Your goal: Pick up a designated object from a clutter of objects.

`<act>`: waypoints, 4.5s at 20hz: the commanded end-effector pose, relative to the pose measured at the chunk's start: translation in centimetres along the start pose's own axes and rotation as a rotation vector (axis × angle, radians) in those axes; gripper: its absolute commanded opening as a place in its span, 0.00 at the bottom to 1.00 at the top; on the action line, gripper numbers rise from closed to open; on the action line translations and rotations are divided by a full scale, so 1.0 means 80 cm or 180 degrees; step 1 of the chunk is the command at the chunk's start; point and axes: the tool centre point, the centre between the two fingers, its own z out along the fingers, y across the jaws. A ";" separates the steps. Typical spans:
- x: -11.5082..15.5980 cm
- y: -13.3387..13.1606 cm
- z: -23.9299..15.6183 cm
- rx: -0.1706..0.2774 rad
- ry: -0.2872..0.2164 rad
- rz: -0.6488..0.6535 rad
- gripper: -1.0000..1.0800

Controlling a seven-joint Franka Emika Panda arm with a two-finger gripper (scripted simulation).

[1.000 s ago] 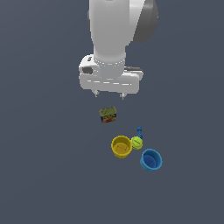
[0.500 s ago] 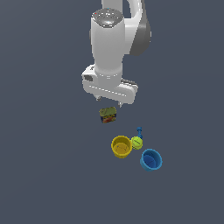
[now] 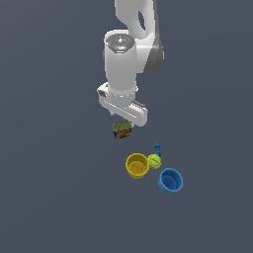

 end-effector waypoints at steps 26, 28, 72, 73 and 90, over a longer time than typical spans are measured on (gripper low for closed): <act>-0.058 0.052 0.121 0.0081 0.0038 0.2061 0.96; -0.060 0.054 0.124 0.0083 0.0039 0.2122 0.96; -0.063 0.047 0.176 0.0091 0.0044 0.2198 0.00; -0.063 0.045 0.173 0.0091 0.0044 0.2198 0.00; -0.072 -0.068 0.048 0.0086 0.0050 0.2200 0.00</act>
